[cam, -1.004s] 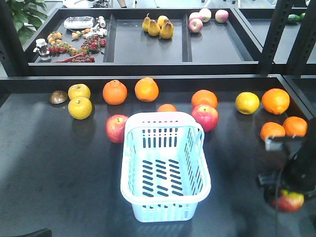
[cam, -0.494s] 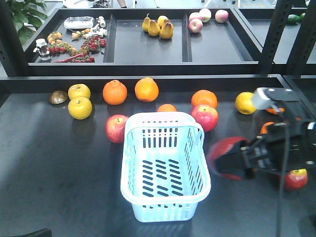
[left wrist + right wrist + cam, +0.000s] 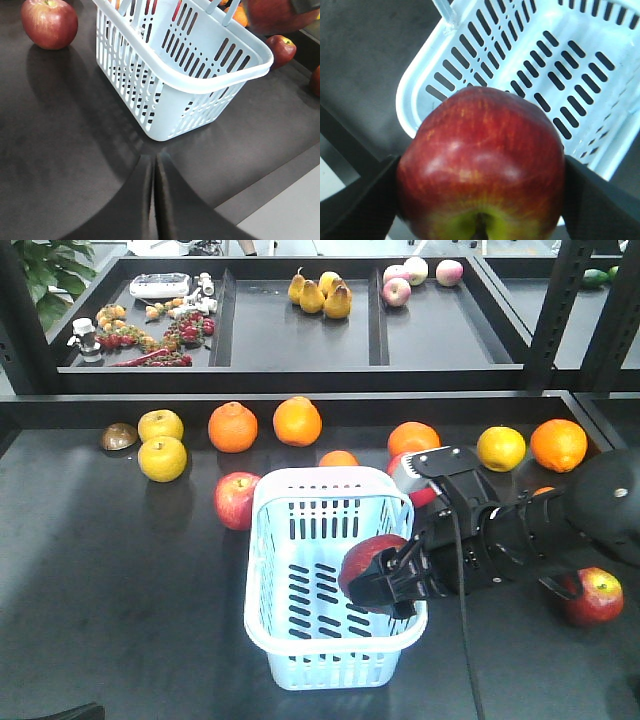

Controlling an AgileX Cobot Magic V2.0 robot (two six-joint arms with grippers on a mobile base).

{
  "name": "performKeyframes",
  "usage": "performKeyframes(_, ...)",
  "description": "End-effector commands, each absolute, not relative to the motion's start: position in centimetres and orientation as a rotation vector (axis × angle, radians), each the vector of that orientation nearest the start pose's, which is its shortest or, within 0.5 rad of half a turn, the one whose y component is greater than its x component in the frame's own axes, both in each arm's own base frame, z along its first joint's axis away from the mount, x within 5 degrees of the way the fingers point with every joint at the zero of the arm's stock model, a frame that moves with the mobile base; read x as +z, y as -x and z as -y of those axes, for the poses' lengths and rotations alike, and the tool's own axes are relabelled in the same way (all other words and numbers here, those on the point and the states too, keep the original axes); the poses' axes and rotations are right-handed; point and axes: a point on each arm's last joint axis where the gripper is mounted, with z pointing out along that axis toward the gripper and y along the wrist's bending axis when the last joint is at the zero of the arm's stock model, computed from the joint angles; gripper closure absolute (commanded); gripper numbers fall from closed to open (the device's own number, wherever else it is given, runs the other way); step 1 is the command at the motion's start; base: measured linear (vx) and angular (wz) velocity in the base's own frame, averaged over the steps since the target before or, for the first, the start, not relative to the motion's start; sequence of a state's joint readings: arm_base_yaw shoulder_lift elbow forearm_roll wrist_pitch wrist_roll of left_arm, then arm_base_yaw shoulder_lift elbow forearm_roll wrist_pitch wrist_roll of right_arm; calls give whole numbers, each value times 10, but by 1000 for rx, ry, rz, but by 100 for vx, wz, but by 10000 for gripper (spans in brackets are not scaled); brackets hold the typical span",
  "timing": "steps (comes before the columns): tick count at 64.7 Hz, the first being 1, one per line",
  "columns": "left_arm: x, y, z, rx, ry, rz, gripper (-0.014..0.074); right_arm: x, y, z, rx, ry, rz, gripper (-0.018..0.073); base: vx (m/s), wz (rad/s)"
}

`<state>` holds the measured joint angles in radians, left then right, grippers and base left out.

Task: Pick three apples into basket with both arms
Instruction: 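Carry the apple over the basket and open the right gripper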

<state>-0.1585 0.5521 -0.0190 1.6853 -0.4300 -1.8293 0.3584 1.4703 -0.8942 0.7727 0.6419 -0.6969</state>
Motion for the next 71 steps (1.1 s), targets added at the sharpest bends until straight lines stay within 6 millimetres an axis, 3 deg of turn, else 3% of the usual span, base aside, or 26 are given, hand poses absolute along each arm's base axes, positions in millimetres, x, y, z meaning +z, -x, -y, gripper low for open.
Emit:
performKeyframes(1, 185, -85, 51, -637, -252, -2028, 603, 254, -265, -138, 653, 628, -2373, 269, 0, 0)
performKeyframes(7, 185, -85, 51, -637, -252, -2028, 603, 252, -266, -138, 644, 660, -2360, 104, 0, 0)
performKeyframes(16, 185, -85, 51, -637, -252, -2028, 603, 252, -266, -138, 635, 684, -2343, -71, 0, 0)
performKeyframes(22, 185, -85, 51, -637, -252, -2028, 603, 252, -266, -139, 638, 685, -2343, -116, 0, 0)
performKeyframes(32, 185, -85, 51, -637, -252, -2028, 603, 253, -267, -138, 636, 683, -2343, -106, 0, 0)
performKeyframes(45, 185, -85, 51, -637, -252, -2028, 603, 257, -261, -138, 661, 697, -2347, 29, 0, 0)
performKeyframes(54, 185, -85, 51, -637, -252, -2028, 603, 265, -251, -134, 648, 749, -2368, 282, 0, 0)
performKeyframes(61, 185, -85, 51, -637, -252, -2028, 603, 269, -242, -123, 537, 756, -2437, 575, 0, 0)
performKeyframes(71, 185, -85, 51, -632, -260, -2030, 603, 277, -235, -100, 256, 664, -2514, 568, 0, 0)
